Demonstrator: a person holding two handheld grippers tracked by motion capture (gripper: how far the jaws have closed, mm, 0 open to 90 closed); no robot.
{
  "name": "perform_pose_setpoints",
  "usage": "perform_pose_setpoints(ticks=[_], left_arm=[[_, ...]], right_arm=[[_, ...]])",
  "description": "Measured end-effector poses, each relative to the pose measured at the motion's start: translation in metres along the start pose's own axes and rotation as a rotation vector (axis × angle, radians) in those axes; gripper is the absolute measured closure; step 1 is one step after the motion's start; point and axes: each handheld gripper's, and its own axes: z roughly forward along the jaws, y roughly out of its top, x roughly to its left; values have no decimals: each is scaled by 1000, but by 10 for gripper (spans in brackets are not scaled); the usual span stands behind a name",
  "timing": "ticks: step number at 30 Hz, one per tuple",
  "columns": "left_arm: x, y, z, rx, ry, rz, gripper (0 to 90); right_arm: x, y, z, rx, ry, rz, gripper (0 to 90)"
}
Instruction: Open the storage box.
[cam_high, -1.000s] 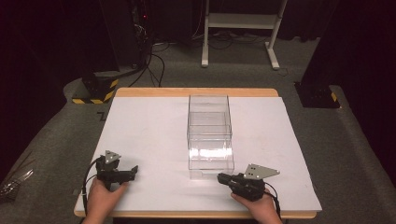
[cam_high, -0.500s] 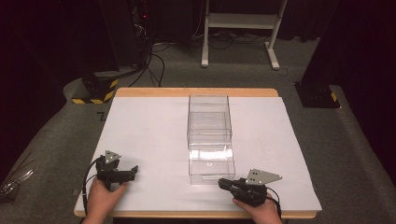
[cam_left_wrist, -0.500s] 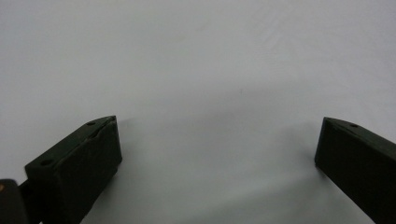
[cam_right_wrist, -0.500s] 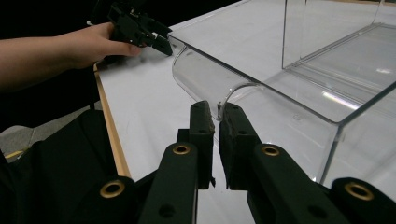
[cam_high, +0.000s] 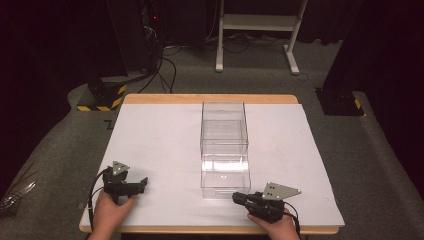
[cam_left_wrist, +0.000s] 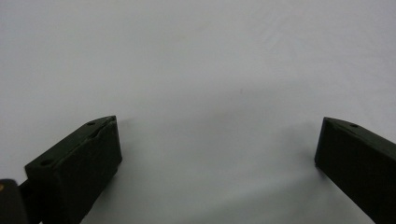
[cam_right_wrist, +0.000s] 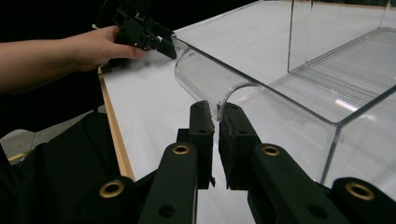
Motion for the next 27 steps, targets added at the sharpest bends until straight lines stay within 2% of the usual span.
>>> perform_pose_setpoints(ticks=[6,11,18,27], left_arm=[[0,0,0,0,0,0,5],[0,0,0,0,0,0,5],[0,0,0,0,0,0,5],[0,0,0,0,0,0,5]], right_arm=[[-1,-1,-1,-8,-25,3,756],[0,-2,-3,-5,-42,-3,739],[3,1,-10,-26,-64,-22,739],[4,10,-21,-86,-81,-45,743]])
